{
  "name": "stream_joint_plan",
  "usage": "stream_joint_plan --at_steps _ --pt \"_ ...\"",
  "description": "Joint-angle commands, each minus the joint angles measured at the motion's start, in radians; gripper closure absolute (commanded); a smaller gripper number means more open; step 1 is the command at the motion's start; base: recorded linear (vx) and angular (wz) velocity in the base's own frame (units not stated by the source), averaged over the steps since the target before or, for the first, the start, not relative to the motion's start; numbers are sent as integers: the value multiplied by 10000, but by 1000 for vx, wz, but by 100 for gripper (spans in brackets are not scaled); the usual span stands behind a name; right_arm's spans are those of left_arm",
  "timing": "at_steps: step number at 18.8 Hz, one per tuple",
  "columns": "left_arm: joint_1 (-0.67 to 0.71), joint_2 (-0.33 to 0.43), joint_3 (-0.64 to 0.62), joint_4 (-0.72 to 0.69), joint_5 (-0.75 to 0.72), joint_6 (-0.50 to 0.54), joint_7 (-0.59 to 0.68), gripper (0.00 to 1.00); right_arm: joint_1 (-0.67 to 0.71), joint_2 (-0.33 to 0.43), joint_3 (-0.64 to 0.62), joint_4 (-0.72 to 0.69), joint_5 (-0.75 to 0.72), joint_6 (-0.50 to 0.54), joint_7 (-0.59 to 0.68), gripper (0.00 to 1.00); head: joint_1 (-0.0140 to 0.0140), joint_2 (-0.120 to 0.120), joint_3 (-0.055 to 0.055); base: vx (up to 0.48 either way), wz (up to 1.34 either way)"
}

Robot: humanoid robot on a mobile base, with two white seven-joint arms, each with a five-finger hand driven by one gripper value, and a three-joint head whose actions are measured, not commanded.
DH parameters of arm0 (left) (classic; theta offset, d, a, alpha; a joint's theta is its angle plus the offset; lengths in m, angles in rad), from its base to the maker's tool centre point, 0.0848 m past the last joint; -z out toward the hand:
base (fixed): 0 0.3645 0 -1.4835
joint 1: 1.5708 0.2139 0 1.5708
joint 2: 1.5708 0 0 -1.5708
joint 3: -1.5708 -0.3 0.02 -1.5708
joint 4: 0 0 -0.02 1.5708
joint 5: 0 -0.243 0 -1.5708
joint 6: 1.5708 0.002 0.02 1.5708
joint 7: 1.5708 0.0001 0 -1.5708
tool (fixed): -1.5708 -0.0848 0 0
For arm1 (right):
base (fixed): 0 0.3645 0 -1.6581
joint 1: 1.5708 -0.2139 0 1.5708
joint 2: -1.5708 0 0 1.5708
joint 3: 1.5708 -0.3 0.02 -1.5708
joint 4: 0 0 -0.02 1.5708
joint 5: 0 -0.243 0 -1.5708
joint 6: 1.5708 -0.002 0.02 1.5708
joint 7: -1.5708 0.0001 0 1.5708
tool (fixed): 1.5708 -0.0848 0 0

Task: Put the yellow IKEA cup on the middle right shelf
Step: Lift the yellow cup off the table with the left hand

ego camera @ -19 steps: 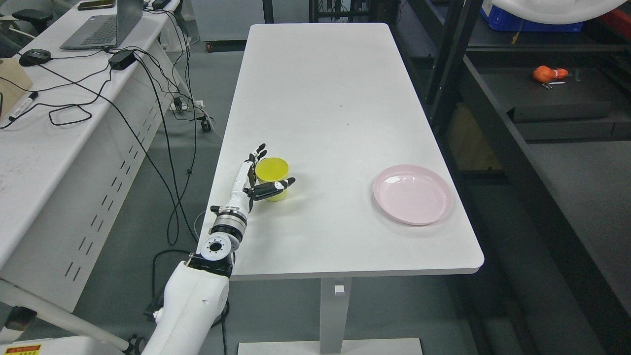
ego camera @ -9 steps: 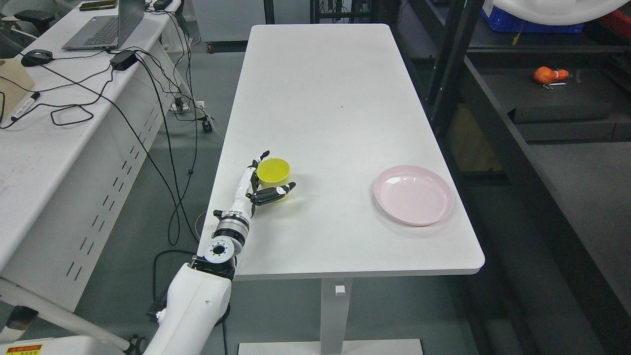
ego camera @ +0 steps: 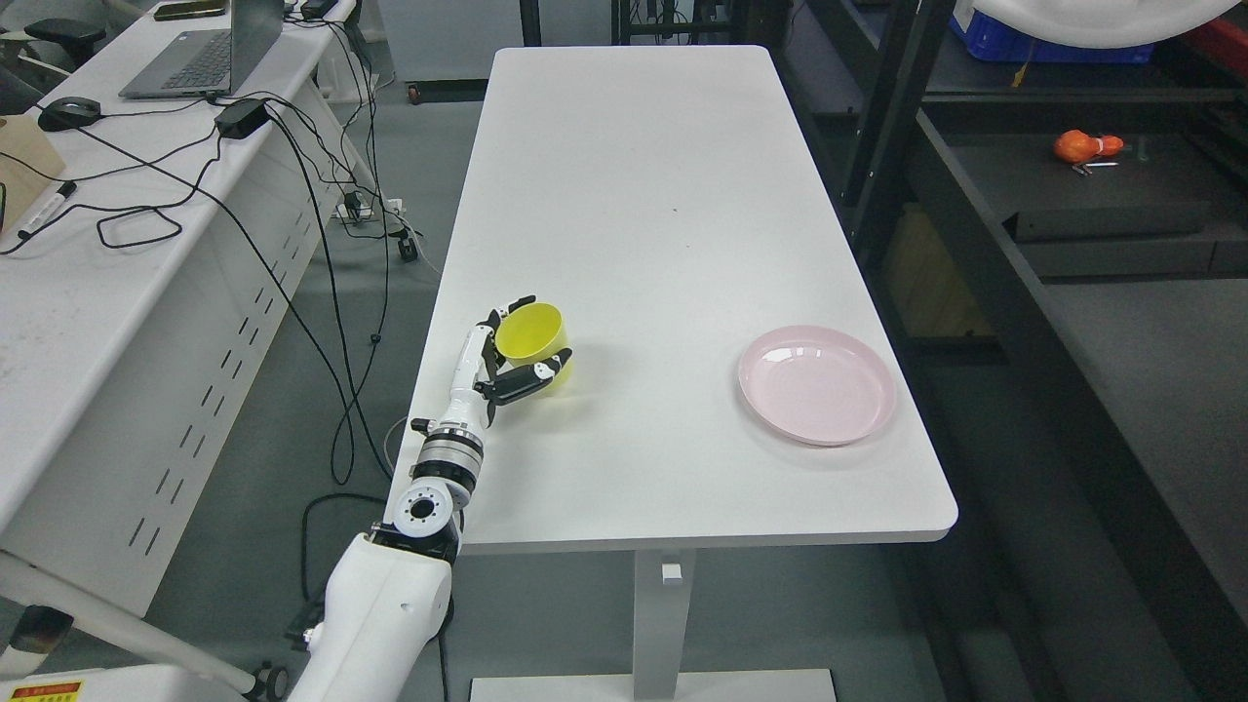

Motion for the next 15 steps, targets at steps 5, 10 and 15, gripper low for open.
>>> stream_joint_plan --at_steps 5,10,15 --pt "1684 162 649 -3570 29 -871 0 100 139 -175 169 1 -245 5 41 1 0 0 0 0 0" --pt "2927 162 649 -5704 29 -979 0 100 139 -175 169 1 -245 5 41 1 0 0 0 0 0" --pt "3527 162 649 -7010 29 -979 0 100 139 -175 169 -14 -245 5 41 1 0 0 0 0 0"
